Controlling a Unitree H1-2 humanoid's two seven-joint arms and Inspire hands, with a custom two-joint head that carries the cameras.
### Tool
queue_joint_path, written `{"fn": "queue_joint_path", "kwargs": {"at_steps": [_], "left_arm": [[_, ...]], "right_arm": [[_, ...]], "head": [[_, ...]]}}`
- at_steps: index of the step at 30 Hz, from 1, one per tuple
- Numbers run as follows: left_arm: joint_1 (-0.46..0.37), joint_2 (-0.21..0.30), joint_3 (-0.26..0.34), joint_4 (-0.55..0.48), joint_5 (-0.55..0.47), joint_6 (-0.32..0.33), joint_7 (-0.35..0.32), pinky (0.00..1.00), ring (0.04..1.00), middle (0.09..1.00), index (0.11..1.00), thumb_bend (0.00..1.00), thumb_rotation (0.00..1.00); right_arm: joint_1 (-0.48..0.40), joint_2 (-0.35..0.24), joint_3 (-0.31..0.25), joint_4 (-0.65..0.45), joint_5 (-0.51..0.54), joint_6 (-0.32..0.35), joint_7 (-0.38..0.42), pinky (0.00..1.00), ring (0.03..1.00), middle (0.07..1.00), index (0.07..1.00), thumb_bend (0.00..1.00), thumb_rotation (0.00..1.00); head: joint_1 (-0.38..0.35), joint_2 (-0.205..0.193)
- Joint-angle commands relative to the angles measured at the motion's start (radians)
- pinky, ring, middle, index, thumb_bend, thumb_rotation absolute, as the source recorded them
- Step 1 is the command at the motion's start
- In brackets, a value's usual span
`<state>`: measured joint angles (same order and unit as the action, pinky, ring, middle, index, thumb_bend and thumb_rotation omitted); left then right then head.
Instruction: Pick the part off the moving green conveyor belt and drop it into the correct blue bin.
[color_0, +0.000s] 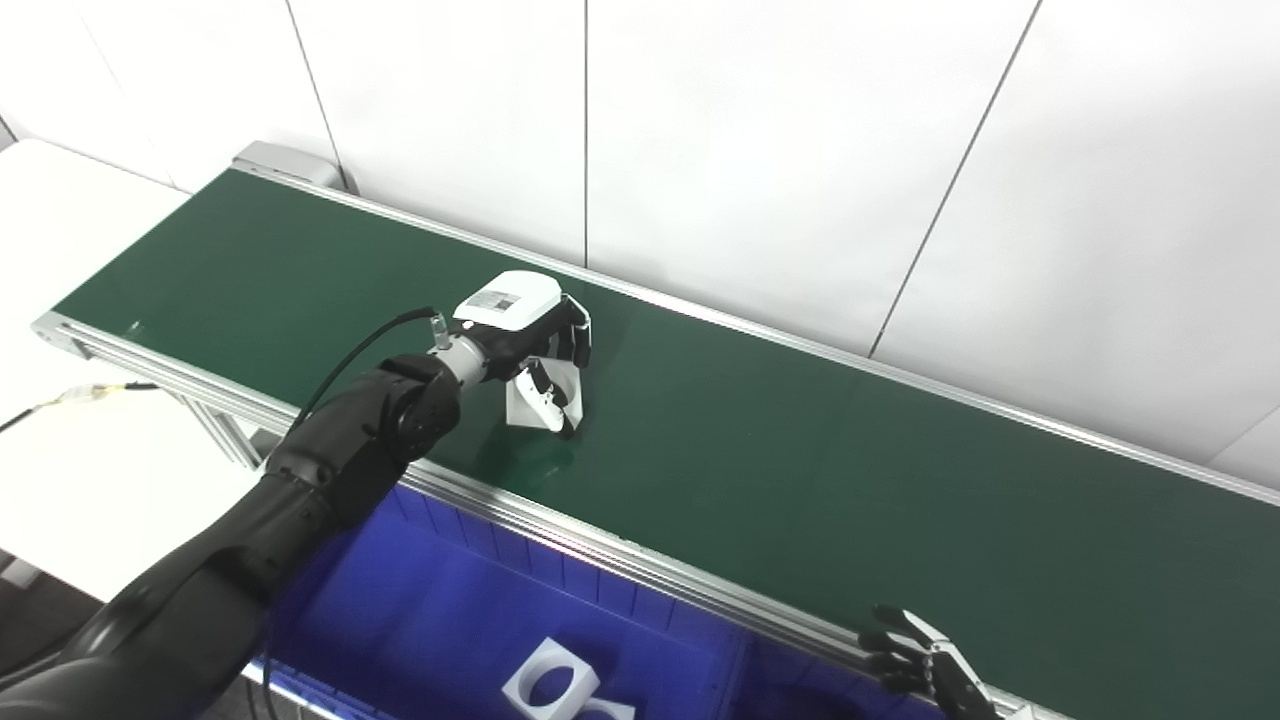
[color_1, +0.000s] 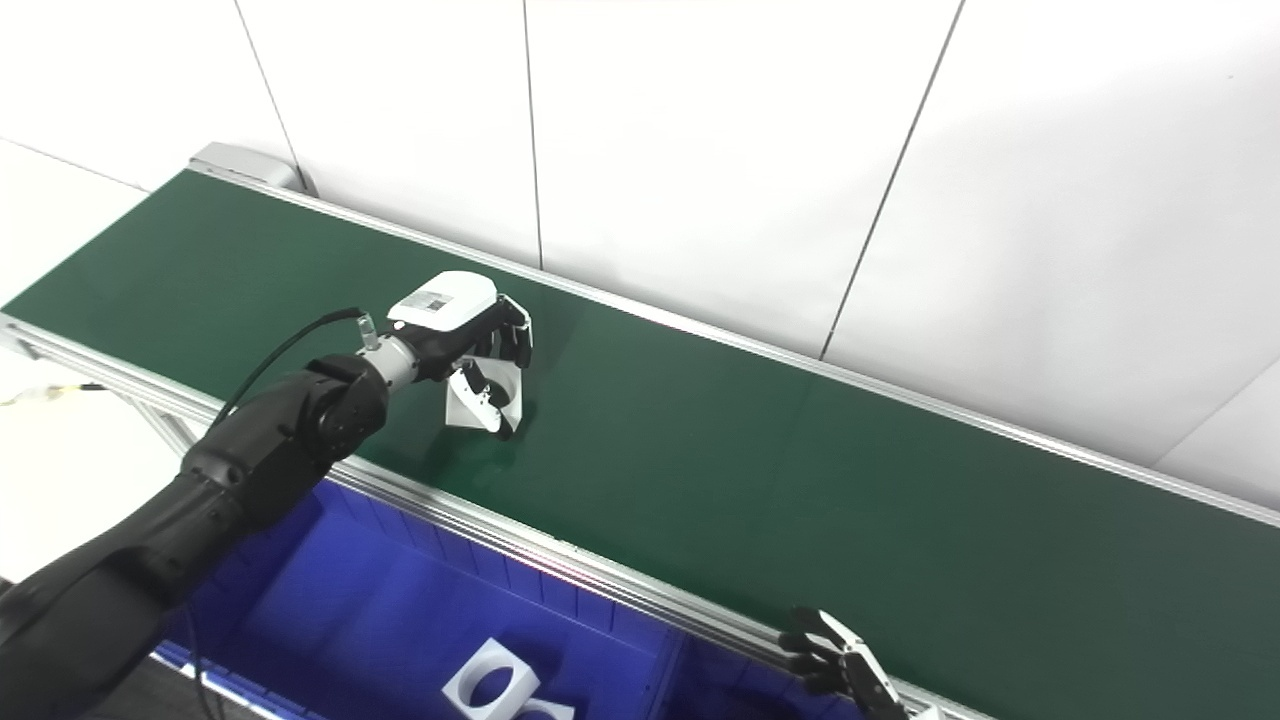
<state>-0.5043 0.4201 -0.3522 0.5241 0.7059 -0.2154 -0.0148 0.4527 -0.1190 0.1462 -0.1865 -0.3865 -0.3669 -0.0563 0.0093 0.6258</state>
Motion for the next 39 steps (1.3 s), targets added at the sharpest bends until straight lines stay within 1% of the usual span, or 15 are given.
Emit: {"fn": "queue_joint_path", "kwargs": {"at_steps": [1, 3, 5, 10, 11, 12, 13, 15, 17, 22, 24, 31, 33, 35, 39], "left_arm": [[-0.008, 0.024, 0.047, -0.101, -0.043, -0.031, 0.04, 0.2, 0.265, 0.412, 0.494, 0.52, 0.0], [0.015, 0.021, 0.082, -0.159, -0.09, -0.04, 0.031, 0.3, 0.366, 0.459, 0.514, 0.5, 0.0], [0.04, 0.021, 0.111, -0.223, -0.13, -0.041, 0.015, 0.33, 0.393, 0.481, 0.509, 0.5, 0.0], [0.111, 0.012, 0.179, -0.368, -0.232, -0.073, 0.004, 0.31, 0.39, 0.48, 0.508, 0.5, 0.0], [0.123, 0.009, 0.19, -0.389, -0.254, -0.075, -0.002, 0.3, 0.389, 0.475, 0.511, 0.5, 0.0], [0.139, 0.003, 0.202, -0.417, -0.276, -0.066, -0.007, 0.31, 0.397, 0.475, 0.511, 0.5, 0.0], [0.151, -0.003, 0.213, -0.441, -0.297, -0.057, -0.013, 0.31, 0.397, 0.475, 0.511, 0.5, 0.0], [0.178, -0.018, 0.232, -0.481, -0.341, -0.062, -0.019, 0.32, 0.409, 0.479, 0.507, 0.5, 0.0], [0.204, -0.032, 0.242, -0.515, -0.387, -0.063, -0.037, 0.31, 0.404, 0.481, 0.505, 0.5, 0.0], [0.262, -0.048, 0.244, -0.566, -0.488, -0.093, -0.084, 0.25, 0.377, 0.473, 0.511, 0.5, 0.0], [0.286, -0.055, 0.241, -0.588, -0.494, -0.099, -0.096, 0.21, 0.428, 0.457, 0.501, 0.5, 0.0], [0.382, -0.083, 0.222, -0.629, -0.487, -0.132, -0.121, 0.22, 0.443, 0.484, 0.482, 0.5, 0.0], [0.41, -0.087, 0.212, -0.63, -0.502, -0.143, -0.135, 0.29, 0.414, 0.488, 0.491, 0.5, 0.0], [0.437, -0.09, 0.202, -0.629, -0.508, -0.159, -0.149, 0.24, 0.378, 0.487, 0.5, 0.5, 0.0], [0.487, -0.097, 0.181, -0.621, -0.494, -0.181, -0.165, 0.28, 0.392, 0.497, 0.498, 0.5, 0.0]], "right_arm": [[0.01, 0.01, -0.001, -0.047, -0.002, -0.005, -0.006, 0.61, 0.665, 0.708, 0.798, 0.98, 0.25], [0.011, 0.016, 0.0, -0.055, 0.002, -0.001, -0.004, 0.6, 0.664, 0.711, 0.798, 0.98, 0.26], [0.013, 0.023, 0.001, -0.061, 0.0, -0.002, -0.006, 0.59, 0.663, 0.713, 0.797, 0.98, 0.26], [0.018, 0.039, 0.003, -0.068, -0.009, 0.0, -0.006, 0.64, 0.678, 0.728, 0.81, 0.96, 0.32], [0.019, 0.043, 0.005, -0.069, -0.008, 0.002, -0.005, 0.65, 0.682, 0.735, 0.816, 0.96, 0.32], [0.019, 0.047, 0.005, -0.066, -0.014, 0.001, -0.008, 0.65, 0.685, 0.744, 0.825, 0.94, 0.35], [0.018, 0.051, 0.005, -0.067, -0.022, 0.004, -0.009, 0.65, 0.685, 0.745, 0.826, 0.94, 0.35], [0.015, 0.058, 0.004, -0.062, -0.03, 0.006, -0.01, 0.68, 0.703, 0.759, 0.842, 0.93, 0.39], [0.009, 0.063, 0.003, -0.051, -0.04, 0.002, -0.015, 0.68, 0.707, 0.765, 0.851, 0.92, 0.42], [-0.005, 0.078, 0.003, -0.052, -0.058, 0.018, -0.012, 0.68, 0.71, 0.774, 0.864, 0.92, 0.45], [-0.007, 0.085, 0.004, -0.061, -0.064, 0.034, -0.006, 0.7, 0.718, 0.774, 0.867, 0.92, 0.44], [-0.014, 0.097, 0.014, -0.093, -0.11, 0.096, 0.004, 0.69, 0.726, 0.774, 0.873, 0.93, 0.47], [-0.015, 0.1, 0.018, -0.106, -0.121, 0.122, 0.008, 0.69, 0.725, 0.776, 0.873, 0.93, 0.47], [-0.016, 0.104, 0.022, -0.118, -0.128, 0.146, 0.012, 0.67, 0.72, 0.779, 0.874, 0.93, 0.48], [-0.019, 0.102, 0.028, -0.129, -0.143, 0.17, 0.011, 0.67, 0.722, 0.782, 0.873, 0.94, 0.48]], "head": [[-0.015, 0.01], [-0.039, 0.024], [-0.073, 0.042], [-0.146, 0.083], [-0.172, 0.103], [-0.176, 0.108], [-0.202, 0.136], [-0.222, 0.159], [-0.232, 0.169], [-0.278, 0.204], [-0.299, 0.218], [-0.355, 0.257], [-0.376, 0.268], [-0.391, 0.278], [-0.404, 0.289]]}}
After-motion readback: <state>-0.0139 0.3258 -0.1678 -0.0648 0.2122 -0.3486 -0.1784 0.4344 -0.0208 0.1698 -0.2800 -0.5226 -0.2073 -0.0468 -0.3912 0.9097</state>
